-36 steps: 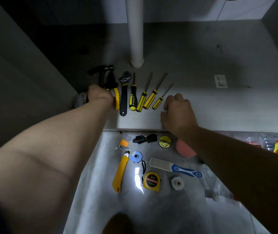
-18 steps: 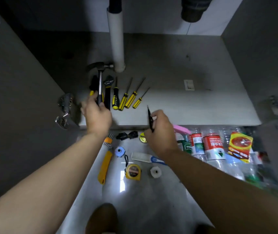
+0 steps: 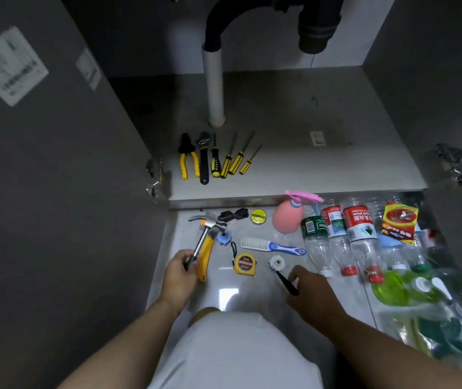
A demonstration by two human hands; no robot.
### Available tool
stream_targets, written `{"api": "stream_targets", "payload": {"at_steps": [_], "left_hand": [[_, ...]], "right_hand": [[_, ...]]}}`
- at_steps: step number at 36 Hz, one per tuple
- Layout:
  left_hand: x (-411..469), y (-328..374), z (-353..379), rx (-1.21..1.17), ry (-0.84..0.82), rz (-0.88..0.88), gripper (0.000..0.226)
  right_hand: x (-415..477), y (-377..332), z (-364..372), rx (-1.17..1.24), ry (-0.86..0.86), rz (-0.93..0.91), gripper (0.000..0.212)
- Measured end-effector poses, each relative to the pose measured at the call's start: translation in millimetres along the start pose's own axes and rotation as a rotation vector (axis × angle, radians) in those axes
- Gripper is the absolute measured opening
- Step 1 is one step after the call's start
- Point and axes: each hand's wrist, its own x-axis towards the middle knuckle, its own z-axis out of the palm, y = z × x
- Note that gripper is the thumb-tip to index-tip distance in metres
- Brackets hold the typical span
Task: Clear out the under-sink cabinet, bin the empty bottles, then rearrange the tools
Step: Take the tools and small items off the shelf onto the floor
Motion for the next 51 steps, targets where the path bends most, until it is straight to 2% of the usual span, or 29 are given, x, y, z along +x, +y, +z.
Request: {"api": "stream_targets", "payload": {"at_steps": [11,19,22,25,27,31,33,35,38,40,46,51], "left_hand": [[21,-49,1,-0.105,0.052,-0.359,0.017],[39,-51,7,-0.082,0.057,-0.439,0.024],[42,-49,10,-0.041,0.008,-0.419,0.039],[41,-39,13,0.069,-0.037,-0.396,0.017],[43,-26,14,0.174,-0.046,-0.378,0.015],[49,8,22,0.282,-0.048,-0.299,0.034],[52,27,27,0.249,-0.161,-0.237,0.030],[53,49,30,0.232,-0.341,-0.184,0.021],[54,81,33,0.329,-0.578,-0.106,0.020],[55,98,36,0.407,-0.649,-0.066,0.018],[61,128,46,0.586,-0.675,-0.009,0.012],[59,136,50,0.648,-0.665,0.020,0.018]], "right_hand": [[-4,21,6,-0.045,-0.050,0.052,0.020],[12,27,11,-0.067,-0.075,0.078,0.023],[15,29,12,-0.052,-0.078,0.098,0.023],[16,34,13,-0.039,-0.068,0.147,0.021],[14,38,15,-0.043,-0.051,0.189,0.018],[8,47,19,-0.088,-0.002,0.274,0.011],[6,52,20,-0.122,0.027,0.295,0.013],[5,56,23,-0.145,0.049,0.315,0.018],[10,60,26,-0.119,0.054,0.330,0.018],[13,61,27,-0.052,0.061,0.343,0.016],[21,61,23,0.025,0.099,0.430,0.015],[21,61,28,0.053,0.156,0.460,0.039]]}}
